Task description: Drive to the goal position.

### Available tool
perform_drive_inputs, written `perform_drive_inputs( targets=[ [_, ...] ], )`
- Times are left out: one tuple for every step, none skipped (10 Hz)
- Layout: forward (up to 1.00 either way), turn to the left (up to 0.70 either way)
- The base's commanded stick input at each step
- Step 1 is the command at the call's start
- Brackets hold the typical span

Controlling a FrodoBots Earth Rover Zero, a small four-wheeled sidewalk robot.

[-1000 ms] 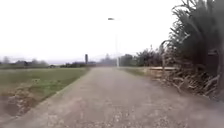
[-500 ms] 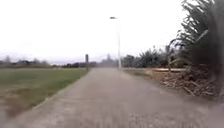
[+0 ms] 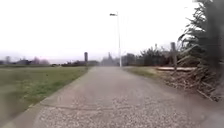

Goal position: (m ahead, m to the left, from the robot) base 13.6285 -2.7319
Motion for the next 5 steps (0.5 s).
perform_drive_inputs(
  targets=[
    [0.85, 0.0],
    [0.85, 0.0],
    [0.85, 0.0],
    [0.85, 0.0],
    [0.85, 0.0]
  ],
)
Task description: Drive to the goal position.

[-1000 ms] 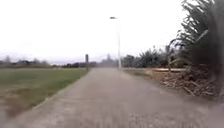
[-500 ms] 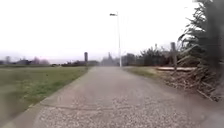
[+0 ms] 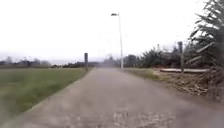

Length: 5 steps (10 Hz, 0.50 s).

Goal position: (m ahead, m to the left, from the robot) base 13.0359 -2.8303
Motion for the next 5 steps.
perform_drive_inputs(
  targets=[
    [0.85, 0.0],
    [0.85, 0.0],
    [0.85, 0.0],
    [0.85, 0.0],
    [0.85, 0.0]
  ],
)
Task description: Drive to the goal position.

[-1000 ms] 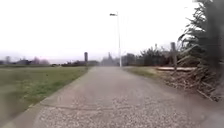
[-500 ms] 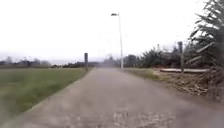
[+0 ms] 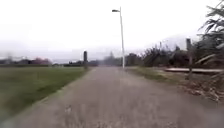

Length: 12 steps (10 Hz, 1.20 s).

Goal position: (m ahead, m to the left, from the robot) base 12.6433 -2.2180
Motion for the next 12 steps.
perform_drive_inputs(
  targets=[
    [0.85, 0.0],
    [0.85, 0.0],
    [0.85, 0.0],
    [0.85, 0.0],
    [0.85, 0.01],
    [0.85, 0.03],
    [0.85, 0.13],
    [0.85, 0.26],
    [0.85, 0.03],
    [0.85, 0.02],
    [0.85, 0.02],
    [0.85, 0.02]
  ],
)
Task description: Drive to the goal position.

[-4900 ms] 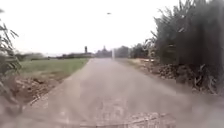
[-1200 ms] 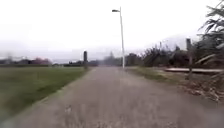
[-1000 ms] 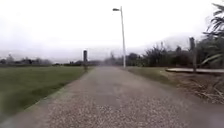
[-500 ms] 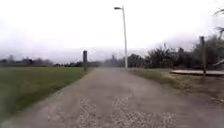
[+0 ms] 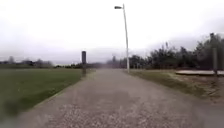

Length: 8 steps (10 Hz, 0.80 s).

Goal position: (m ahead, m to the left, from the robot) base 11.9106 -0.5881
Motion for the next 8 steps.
perform_drive_inputs(
  targets=[
    [0.85, 0.02],
    [0.85, 0.02],
    [0.85, 0.02],
    [0.85, 0.02],
    [0.85, 0.02],
    [0.85, 0.0],
    [0.85, 0.0],
    [0.85, 0.0]
  ],
)
